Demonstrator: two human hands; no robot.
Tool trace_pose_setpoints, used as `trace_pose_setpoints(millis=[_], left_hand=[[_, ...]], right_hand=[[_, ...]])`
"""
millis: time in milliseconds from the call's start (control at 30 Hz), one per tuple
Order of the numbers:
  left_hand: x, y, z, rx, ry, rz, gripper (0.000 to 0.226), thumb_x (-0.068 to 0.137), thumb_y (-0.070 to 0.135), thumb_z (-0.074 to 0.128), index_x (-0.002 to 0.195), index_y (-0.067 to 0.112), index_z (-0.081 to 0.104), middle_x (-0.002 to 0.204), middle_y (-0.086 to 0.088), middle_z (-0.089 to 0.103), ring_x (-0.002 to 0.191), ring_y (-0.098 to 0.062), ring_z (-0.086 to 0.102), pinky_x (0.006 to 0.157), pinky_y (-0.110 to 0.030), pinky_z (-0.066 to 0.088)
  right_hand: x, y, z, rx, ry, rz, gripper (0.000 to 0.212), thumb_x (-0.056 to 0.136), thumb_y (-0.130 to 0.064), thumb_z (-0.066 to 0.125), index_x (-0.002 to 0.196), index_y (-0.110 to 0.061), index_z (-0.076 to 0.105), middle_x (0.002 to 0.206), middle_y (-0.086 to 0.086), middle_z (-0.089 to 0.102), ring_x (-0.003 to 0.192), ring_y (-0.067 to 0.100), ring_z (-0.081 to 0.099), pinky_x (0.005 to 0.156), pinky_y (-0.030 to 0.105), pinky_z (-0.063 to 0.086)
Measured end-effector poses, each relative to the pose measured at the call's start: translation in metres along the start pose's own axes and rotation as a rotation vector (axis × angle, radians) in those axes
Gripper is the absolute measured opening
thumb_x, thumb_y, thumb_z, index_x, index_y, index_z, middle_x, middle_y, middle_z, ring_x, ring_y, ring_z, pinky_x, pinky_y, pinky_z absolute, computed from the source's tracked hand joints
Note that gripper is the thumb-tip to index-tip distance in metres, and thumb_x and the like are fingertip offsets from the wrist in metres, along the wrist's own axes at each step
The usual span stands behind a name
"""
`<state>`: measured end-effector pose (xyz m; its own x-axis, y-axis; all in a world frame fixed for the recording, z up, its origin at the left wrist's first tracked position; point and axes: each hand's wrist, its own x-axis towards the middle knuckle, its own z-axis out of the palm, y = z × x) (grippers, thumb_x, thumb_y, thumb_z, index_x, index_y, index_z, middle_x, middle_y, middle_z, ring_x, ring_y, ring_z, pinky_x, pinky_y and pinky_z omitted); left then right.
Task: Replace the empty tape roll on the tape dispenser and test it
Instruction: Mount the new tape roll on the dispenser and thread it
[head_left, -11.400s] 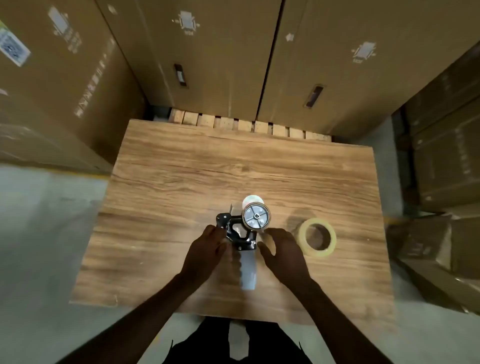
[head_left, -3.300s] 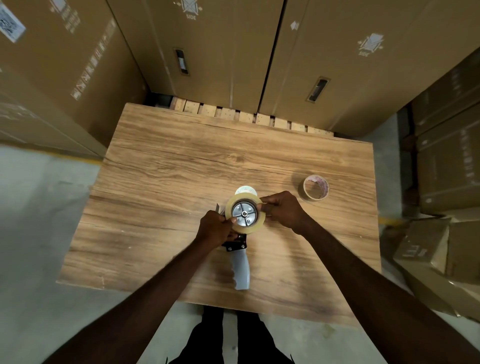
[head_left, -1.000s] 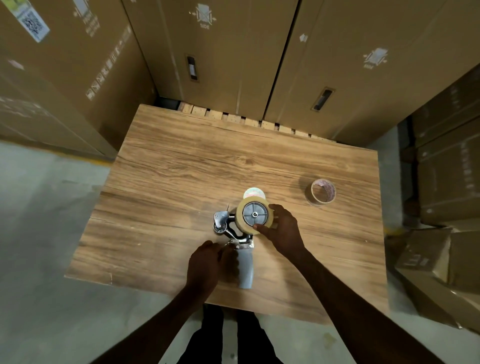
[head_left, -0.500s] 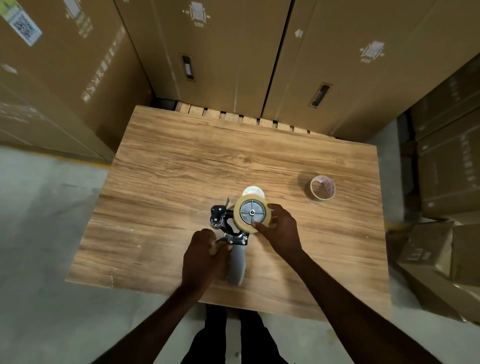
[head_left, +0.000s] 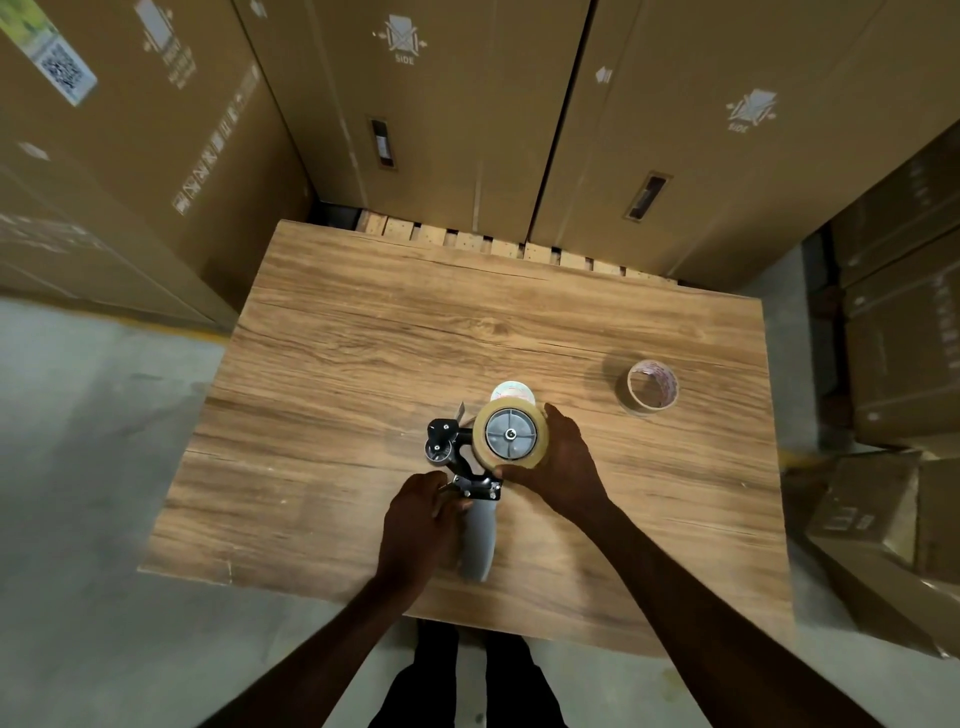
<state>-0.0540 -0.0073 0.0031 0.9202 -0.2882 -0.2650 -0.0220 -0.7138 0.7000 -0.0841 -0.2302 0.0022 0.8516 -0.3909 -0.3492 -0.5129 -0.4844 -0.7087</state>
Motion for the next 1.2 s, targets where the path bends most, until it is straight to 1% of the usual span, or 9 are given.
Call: trace_pose_setpoints(millis=[100,233,533,700,800,867,933,1033,1200], left_hand=[[0.004,-0.006,0.001,-0.046,0.016,-0.022,0.033,0.079,0.027,0.079,0.108,0.018,0.069,0.102,0.001,0.069,0.093,-0.017,0.067,0.081,-0.036,0.055],[0.012,-0.011,0.001,-0.086,0.005,-0.028,0.043,0.078,0.028,0.077,0.117,0.013,0.069,0.111,-0.005,0.072,0.098,-0.02,0.07,0.086,-0.041,0.058],[0.046,0.001,-0.01,-0.078,-0.14,0.04,0.049,0.079,0.033,0.073,0.127,0.022,0.067,0.116,0.003,0.072,0.101,-0.012,0.067,0.091,-0.035,0.055],[0.053,0.01,0.0,-0.302,-0.275,0.008,0.036,0.082,0.015,0.074,0.117,0.022,0.07,0.098,0.003,0.074,0.08,-0.017,0.073,0.074,-0.047,0.063],[0.05,0.018,0.007,-0.249,-0.281,0.077,0.031,0.086,0.011,0.066,0.116,0.019,0.07,0.094,0.006,0.075,0.074,-0.003,0.073,0.071,-0.033,0.063],[0.049,0.025,0.01,-0.155,-0.242,0.162,0.036,0.084,0.028,0.062,0.116,0.015,0.072,0.1,0.004,0.075,0.084,-0.004,0.071,0.077,-0.022,0.056],[0.049,0.028,0.015,-0.098,-0.218,0.216,0.041,0.085,0.047,0.056,0.11,0.02,0.074,0.103,0.003,0.077,0.092,-0.009,0.07,0.083,-0.025,0.054],[0.053,0.028,0.022,-0.092,-0.21,0.235,0.032,0.1,0.049,0.047,0.084,0.027,0.065,0.077,0.007,0.073,0.073,-0.007,0.069,0.071,-0.035,0.056],[0.059,0.031,0.023,-0.027,-0.176,0.261,0.031,0.102,0.038,0.05,0.082,0.02,0.066,0.065,0.003,0.068,0.063,-0.013,0.066,0.063,-0.037,0.052]], right_hand=[[0.01,-0.001,-0.001,-0.101,-0.074,-0.026,0.113,0.051,-0.061,0.096,0.147,-0.027,0.046,0.137,0.0,0.06,0.125,0.023,0.055,0.1,0.039,0.05],[0.021,-0.005,-0.011,-0.211,-0.173,-0.075,0.126,0.058,-0.042,0.101,0.158,-0.007,0.033,0.151,0.016,0.05,0.137,0.033,0.048,0.11,0.039,0.04],[0.04,0.002,-0.036,-0.317,-0.275,-0.098,0.138,0.058,-0.041,0.101,0.165,-0.008,0.021,0.165,0.018,0.037,0.151,0.035,0.035,0.122,0.044,0.034],[0.044,0.015,-0.058,-0.349,-0.297,-0.091,0.136,0.059,-0.038,0.101,0.165,-0.008,0.021,0.165,0.016,0.037,0.151,0.035,0.036,0.121,0.045,0.034],[0.046,0.024,-0.07,-0.371,-0.312,-0.09,0.14,0.054,-0.047,0.097,0.165,-0.01,0.021,0.167,0.015,0.034,0.152,0.035,0.034,0.122,0.043,0.031],[0.047,0.03,-0.077,-0.382,-0.325,-0.083,0.139,0.055,-0.044,0.097,0.166,-0.013,0.02,0.167,0.015,0.034,0.152,0.035,0.034,0.122,0.042,0.031],[0.047,0.035,-0.084,-0.406,-0.339,-0.087,0.138,0.056,-0.041,0.098,0.166,-0.017,0.019,0.165,0.014,0.035,0.15,0.035,0.036,0.121,0.044,0.033],[0.047,0.036,-0.089,-0.422,-0.368,-0.104,0.137,0.056,-0.039,0.095,0.167,-0.021,0.017,0.161,0.013,0.038,0.146,0.035,0.038,0.119,0.047,0.036],[0.049,0.043,-0.09,-0.41,-0.395,-0.118,0.136,0.06,-0.029,0.097,0.167,-0.022,0.014,0.157,0.012,0.04,0.142,0.033,0.039,0.116,0.041,0.036]])
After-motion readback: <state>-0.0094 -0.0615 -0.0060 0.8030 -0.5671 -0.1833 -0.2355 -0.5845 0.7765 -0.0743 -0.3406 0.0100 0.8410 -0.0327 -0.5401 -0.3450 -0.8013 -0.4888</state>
